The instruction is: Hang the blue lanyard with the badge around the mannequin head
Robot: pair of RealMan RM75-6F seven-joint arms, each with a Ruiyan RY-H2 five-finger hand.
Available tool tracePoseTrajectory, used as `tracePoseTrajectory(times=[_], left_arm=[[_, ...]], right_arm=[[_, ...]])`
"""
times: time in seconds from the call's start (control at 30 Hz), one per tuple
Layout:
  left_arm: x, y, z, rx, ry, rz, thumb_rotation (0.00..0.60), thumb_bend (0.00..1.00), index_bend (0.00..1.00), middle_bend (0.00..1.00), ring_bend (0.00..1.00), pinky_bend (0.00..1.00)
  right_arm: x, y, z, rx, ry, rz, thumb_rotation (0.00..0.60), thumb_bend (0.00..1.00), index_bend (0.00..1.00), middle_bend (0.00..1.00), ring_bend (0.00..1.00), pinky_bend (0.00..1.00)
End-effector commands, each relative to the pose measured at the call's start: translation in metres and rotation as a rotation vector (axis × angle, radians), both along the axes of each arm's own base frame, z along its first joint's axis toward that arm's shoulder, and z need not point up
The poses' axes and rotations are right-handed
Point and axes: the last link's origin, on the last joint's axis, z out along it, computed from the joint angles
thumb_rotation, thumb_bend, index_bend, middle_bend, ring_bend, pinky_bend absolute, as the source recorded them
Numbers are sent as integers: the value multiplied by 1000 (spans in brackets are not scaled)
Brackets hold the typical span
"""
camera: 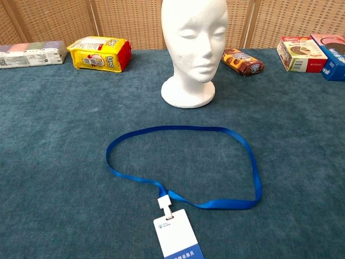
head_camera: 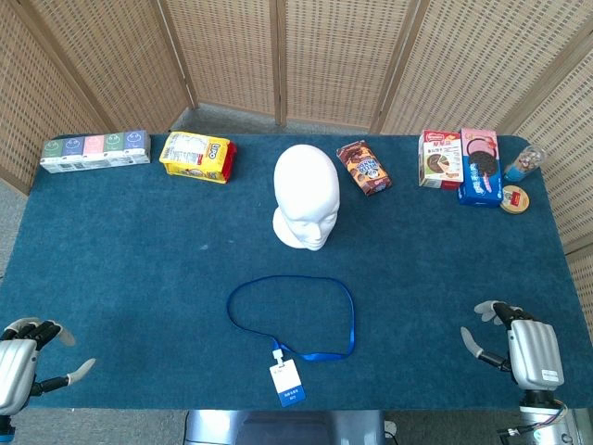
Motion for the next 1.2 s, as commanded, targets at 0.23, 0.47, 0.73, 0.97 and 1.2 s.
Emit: tracePoseTrajectory(times=[0.23,0.47,0.73,0.97,1.2], left_arm=[[4,3,-2,-9,2,-6,321,141,507,475,394,226],[8,3,1,-1,0,-18,322,141,507,475,394,226],[10,8,5,-6,12,-32,323,142,507,474,394,226],[13,15,7,-5,7,-43,320,141,507,475,394,227],[16,24,6,-12,19,-47,319,141,507,475,394,226]], right_arm=[[-5,0,-2,15,2,-14,220,347,401,486,504,540],[-4,0,1,5,-15,5,222,347,401,486,504,545],[6,-12,-1,35,-60,71,224,347,401,486,505,546],[21,-34,-3,56,-100,147,226,347,401,521,549,565],[39,-64,-7,107,-96,211,226,320,404,738,845,900]])
